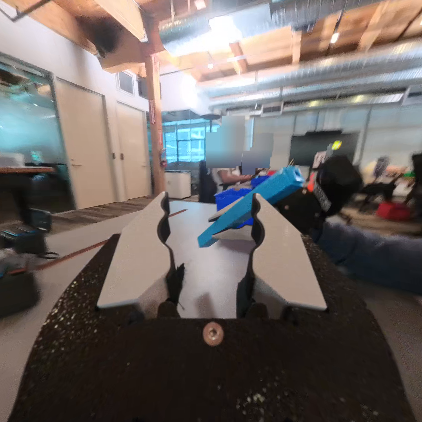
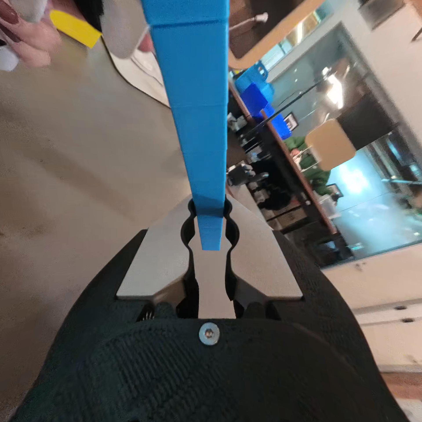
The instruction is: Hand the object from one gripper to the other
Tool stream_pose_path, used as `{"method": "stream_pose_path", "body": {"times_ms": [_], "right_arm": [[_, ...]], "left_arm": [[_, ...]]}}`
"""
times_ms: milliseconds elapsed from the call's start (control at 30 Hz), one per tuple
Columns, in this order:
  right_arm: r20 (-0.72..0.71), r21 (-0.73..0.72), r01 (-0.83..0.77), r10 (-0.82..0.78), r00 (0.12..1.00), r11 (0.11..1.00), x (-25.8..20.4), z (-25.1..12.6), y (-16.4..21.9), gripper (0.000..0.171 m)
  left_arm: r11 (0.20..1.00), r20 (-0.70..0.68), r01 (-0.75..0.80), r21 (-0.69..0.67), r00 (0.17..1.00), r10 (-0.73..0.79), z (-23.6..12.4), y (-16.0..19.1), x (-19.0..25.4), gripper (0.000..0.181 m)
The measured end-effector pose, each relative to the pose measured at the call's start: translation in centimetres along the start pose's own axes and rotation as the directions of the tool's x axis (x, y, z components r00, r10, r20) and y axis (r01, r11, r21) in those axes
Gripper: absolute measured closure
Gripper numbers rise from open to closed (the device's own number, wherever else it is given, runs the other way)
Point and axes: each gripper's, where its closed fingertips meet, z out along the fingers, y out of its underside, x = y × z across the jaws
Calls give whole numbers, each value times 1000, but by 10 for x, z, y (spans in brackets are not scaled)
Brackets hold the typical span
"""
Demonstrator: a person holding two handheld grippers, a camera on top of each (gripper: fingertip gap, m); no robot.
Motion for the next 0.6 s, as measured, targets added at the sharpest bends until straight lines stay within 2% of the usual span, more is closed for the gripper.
{"method": "stream_pose_path", "body": {"times_ms": [133,233,367,433,533,600], "right_arm": [[20,-61,-36,37,999,997,-3,3,7,151],[48,-52,-2,4,999,999,-13,3,-1,151],[18,-58,95,-94,995,994,-18,4,-8,151],[-57,-65,139,-143,988,988,-11,4,-13,151],[-175,-86,225,-237,956,971,-1,3,-19,151],[-231,-70,264,-273,934,962,2,1,-26,151]], "left_arm": [[954,-29,-256,-155,966,255,12,21,22,104],[922,-36,-332,-198,943,332,22,34,35,119],[922,-22,-310,-231,949,314,28,45,42,138],[938,-7,-264,-225,963,269,32,47,45,138],[950,97,-240,-202,960,263,34,43,37,157],[960,133,-225,-166,960,248,32,36,33,162]]}}
